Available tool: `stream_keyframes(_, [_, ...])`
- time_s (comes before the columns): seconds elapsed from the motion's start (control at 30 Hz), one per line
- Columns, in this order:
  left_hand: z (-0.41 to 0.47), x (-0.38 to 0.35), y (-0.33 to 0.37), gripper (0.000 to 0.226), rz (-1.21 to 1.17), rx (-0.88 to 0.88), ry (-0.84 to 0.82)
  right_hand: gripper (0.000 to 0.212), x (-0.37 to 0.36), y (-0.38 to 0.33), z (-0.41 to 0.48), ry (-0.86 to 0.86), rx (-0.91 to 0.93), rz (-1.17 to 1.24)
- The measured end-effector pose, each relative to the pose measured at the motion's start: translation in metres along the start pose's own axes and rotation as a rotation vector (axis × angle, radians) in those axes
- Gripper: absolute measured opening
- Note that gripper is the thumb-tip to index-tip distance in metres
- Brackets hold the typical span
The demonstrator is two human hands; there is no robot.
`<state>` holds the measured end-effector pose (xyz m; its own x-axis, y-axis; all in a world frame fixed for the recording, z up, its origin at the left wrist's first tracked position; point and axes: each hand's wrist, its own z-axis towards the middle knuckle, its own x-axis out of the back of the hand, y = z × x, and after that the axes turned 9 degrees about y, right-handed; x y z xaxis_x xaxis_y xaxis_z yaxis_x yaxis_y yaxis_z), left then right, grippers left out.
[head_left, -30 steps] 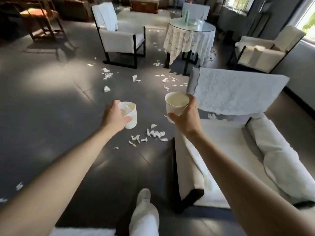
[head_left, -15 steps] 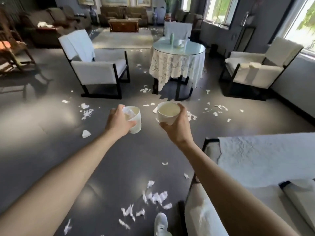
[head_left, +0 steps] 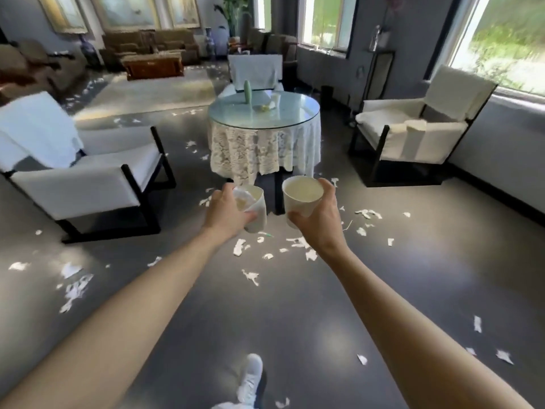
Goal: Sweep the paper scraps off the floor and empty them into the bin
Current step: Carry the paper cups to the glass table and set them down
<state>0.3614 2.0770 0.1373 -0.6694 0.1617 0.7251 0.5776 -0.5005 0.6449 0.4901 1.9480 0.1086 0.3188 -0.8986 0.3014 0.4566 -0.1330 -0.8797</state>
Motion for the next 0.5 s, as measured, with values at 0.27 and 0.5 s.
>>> stream_keyframes(0.27, [0.274, -0.139, 0.031, 0.078, -0.043, -0.138, -0.221, 0.079, -0.071, 0.098, 0.229, 0.231, -0.157, -0.084])
stream_keyframes(0.5, [0.46, -0.306, 0.104, 0.08, -0.145, -0.186, -0.304, 0.08, -0.072, 0.208, 0.438, 0.349, -0.163, -0.255])
